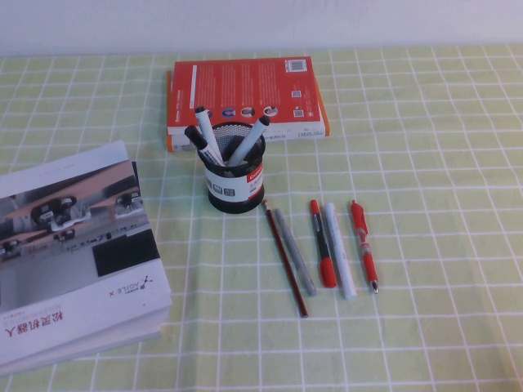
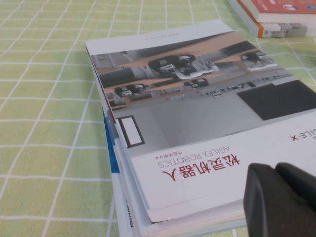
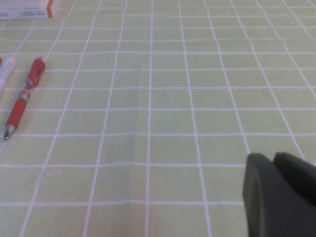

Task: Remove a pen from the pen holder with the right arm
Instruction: 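Take a marker out of the pen holder and lay it on the table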

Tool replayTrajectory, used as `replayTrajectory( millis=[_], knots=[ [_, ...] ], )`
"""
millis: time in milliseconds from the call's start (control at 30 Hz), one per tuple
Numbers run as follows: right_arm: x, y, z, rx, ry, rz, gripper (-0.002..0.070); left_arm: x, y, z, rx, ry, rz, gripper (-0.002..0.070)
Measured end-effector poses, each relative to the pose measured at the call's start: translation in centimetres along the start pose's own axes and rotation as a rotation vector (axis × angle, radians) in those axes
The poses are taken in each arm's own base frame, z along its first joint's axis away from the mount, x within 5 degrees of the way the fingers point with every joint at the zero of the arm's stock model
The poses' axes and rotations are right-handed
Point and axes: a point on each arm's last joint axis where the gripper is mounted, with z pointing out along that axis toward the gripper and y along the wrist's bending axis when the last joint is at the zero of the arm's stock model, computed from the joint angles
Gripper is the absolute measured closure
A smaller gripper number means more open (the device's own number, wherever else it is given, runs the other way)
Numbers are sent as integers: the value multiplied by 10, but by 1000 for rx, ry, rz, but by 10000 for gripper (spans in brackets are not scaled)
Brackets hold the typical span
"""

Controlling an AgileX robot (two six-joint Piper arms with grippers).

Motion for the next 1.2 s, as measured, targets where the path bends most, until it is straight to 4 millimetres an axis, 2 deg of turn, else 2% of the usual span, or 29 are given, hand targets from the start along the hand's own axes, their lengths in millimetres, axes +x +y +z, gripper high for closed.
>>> replayTrajectory(
  millis=[633,733,1000,1200],
  knots=[
    [-2,0,0,-3,-23,9,689,0,0,0,0,0,0,680],
    [-10,3,-1,-34,-104,107,689,0,0,0,0,0,0,680],
    [-31,1,-5,-119,-334,605,689,0,0,0,0,0,0,680],
    [-33,0,-6,-127,-361,699,689,0,0,0,0,0,0,680]
  ],
)
